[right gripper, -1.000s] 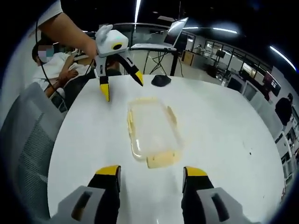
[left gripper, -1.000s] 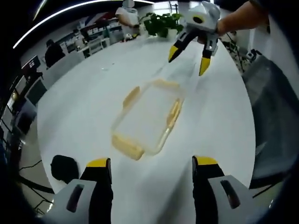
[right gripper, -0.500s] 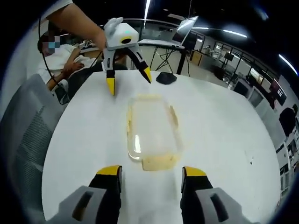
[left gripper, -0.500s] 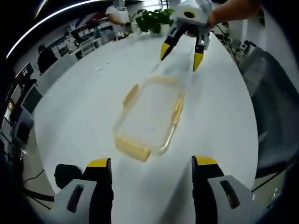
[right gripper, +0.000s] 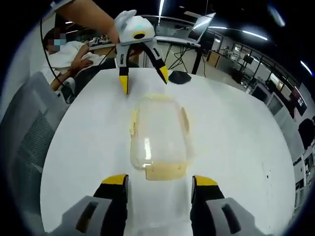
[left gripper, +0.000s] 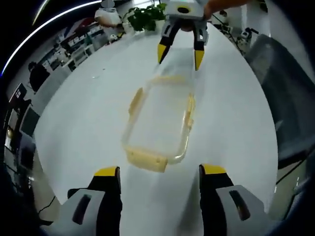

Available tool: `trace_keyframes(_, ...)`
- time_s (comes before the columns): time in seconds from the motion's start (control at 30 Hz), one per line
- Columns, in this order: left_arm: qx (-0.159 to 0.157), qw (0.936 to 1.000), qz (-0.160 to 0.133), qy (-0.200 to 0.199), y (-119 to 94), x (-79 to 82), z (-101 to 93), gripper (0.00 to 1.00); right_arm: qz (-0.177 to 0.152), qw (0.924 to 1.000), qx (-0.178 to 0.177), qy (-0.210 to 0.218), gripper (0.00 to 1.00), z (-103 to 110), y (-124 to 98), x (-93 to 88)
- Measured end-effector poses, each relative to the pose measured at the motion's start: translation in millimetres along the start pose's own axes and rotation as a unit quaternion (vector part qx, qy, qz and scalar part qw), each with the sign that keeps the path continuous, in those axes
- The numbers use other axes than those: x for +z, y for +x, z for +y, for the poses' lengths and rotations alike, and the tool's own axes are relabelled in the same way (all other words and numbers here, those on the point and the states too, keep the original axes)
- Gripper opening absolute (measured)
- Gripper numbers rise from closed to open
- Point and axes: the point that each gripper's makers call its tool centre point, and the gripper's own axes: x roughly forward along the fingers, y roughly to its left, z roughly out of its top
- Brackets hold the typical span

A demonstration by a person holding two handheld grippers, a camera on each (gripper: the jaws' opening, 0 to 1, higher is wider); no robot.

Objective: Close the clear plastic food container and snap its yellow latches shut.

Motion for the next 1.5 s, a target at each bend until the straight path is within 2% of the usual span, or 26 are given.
trace_keyframes(0.4,-0.014,0.9993,0.017,0.029,3.2,-2.9,1.8,0.63,0.011,0.9998,0.014,-0.011,0.49,-0.5,8.4,-3.5)
trace_keyframes(0.87,-0.017,0.998,0.03,0.053,12.5,-2.6,14.4,0.65,0.026,0.9988,0.036,-0.021,0.48,-6.9,16.4,-2.5)
trace_keyframes(1.03,-0.017,0.997,0.026,0.071,13.4,0.2,18.7,0.64,0.031,0.9983,0.044,-0.024,0.49,-7.7,20.6,-3.6)
trace_keyframes(1.27,-0.023,0.9963,0.037,0.074,15.2,-4.7,24.6,0.62,0.036,0.9977,0.052,-0.026,0.48,-7.2,24.3,-4.2)
trace_keyframes(1.5,-0.032,0.9964,0.036,0.07,20.7,-2.1,26.3,0.59,0.046,0.9969,0.058,-0.026,0.48,-7.1,29.0,-8.3)
